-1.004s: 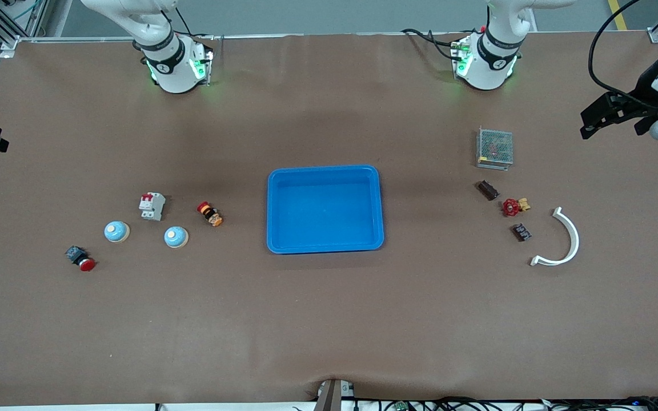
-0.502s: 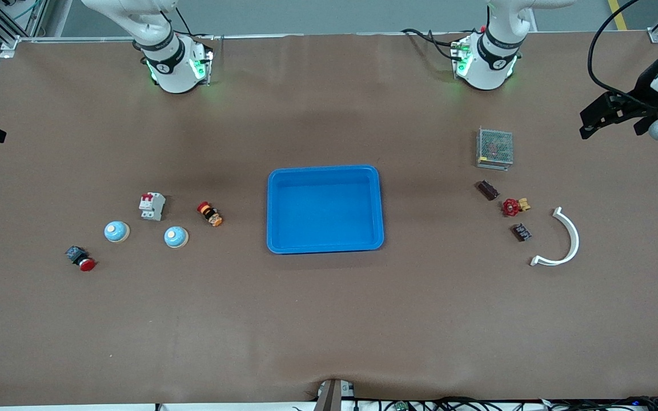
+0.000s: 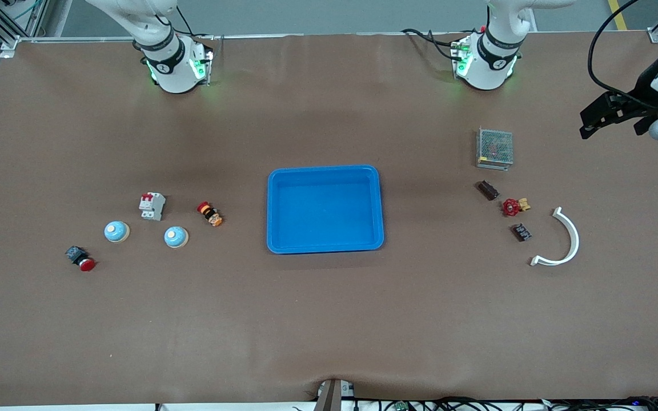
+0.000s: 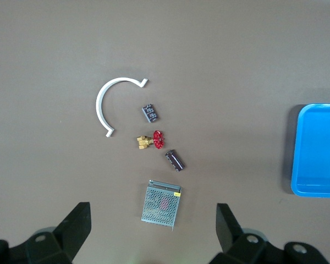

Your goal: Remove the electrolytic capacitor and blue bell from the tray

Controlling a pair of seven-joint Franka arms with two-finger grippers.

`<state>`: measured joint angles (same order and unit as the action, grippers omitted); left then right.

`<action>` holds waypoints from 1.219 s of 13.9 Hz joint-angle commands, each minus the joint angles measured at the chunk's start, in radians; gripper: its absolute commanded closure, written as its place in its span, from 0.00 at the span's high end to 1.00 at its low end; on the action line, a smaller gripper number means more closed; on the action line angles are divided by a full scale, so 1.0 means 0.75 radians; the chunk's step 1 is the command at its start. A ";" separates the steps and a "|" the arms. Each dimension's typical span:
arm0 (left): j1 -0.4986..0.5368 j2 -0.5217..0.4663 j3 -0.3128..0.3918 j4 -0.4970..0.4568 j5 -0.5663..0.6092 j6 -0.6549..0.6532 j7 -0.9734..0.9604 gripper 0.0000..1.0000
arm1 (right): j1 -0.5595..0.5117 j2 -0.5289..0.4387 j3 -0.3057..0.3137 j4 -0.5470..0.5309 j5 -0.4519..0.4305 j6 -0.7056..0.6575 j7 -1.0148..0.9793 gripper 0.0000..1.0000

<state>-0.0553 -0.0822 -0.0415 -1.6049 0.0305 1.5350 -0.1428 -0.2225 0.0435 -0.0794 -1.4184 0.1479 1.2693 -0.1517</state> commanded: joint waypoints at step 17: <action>0.000 -0.034 0.000 0.017 0.008 -0.012 0.029 1.00 | 0.184 0.005 0.026 0.044 -0.090 -0.109 0.077 1.00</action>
<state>-0.0535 -0.0962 -0.0409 -1.6003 0.0305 1.5346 -0.1428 -0.1323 0.0435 -0.0588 -1.4171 0.1266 1.2043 -0.1306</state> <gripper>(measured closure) 0.000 0.000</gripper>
